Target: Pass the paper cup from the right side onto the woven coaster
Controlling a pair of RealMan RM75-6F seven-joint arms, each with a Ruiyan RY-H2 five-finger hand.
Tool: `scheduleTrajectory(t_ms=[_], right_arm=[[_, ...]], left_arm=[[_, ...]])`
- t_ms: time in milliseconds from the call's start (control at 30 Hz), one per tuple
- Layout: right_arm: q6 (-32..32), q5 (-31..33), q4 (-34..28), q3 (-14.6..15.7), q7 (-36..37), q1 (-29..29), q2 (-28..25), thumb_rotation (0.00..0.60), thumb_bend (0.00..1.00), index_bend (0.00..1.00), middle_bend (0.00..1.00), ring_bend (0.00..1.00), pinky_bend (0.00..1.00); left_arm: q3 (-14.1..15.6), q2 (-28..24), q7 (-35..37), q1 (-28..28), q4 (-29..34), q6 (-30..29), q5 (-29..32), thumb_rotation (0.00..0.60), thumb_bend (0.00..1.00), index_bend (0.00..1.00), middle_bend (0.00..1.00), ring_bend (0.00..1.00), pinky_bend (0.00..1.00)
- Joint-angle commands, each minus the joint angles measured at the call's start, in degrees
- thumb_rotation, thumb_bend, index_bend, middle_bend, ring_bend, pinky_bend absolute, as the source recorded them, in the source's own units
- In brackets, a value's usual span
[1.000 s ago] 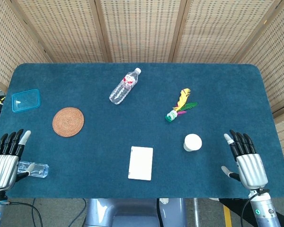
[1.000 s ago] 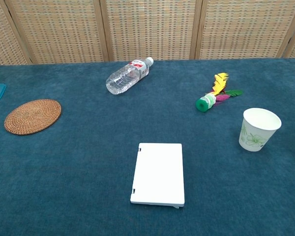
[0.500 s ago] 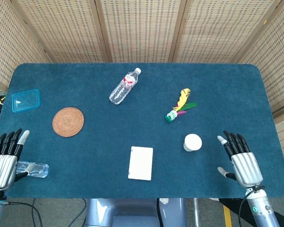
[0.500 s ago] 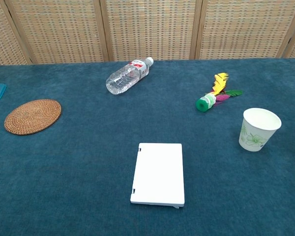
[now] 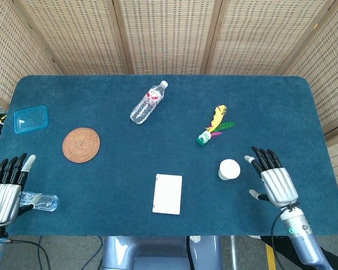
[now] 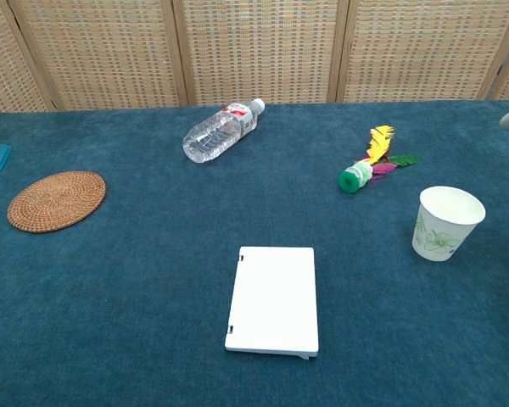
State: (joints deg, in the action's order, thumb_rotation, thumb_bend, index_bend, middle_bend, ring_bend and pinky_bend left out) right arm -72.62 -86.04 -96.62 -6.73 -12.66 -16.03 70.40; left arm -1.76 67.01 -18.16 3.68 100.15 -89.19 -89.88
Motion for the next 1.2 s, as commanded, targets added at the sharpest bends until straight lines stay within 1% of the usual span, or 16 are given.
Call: scheduleTrajectory(t_ms=[33,200,700,933,1200], right_arm=[[2.64,2.58,-0.57,-1.17,-1.29,-1.78,0.26,0.6,0.08,0.16,0.0,0.0,0.0],[6.22,6.03,-0.97,-1.86,-3.38,-4.09,0.82,0.6,0.08,0.15,0.0,0.0,0.0],[11.47,11.7,1.14,-2.67,-7.73,-9.24,3.97,0.6,0.08,0.15,0.0,0.0,0.0],[13.79,15.12,3.15,-2.32,-9.37,-10.82,5.18,0.6,0.08,0.15,0.0,0.0,0.0],[16.47,19.01,6.17,-1.72,-10.36,-12.51,6.9,0.6,0.08,0.15,0.0,0.0,0.0]], left_arm=[[-0.08,-0.05,0.15,0.0,-0.06,0.0,0.13,0.6,0.23,0.0,0.0,0.0,0.0],[-0.07,-0.06,0.13,0.04,-0.07,0.18,0.25,0.6,0.23,0.0,0.0,0.0,0.0],[-0.23,-0.19,0.3,0.14,-0.12,0.46,0.68,0.6,0.23,0.0,0.0,0.0,0.0],[-0.31,-0.38,0.86,0.17,-0.21,0.54,0.87,0.6,0.23,0.0,0.0,0.0,0.0],[0.09,-0.01,-0.14,0.32,-0.02,0.95,0.42,0.6,0.23,0.0,0.0,0.0,0.0]])
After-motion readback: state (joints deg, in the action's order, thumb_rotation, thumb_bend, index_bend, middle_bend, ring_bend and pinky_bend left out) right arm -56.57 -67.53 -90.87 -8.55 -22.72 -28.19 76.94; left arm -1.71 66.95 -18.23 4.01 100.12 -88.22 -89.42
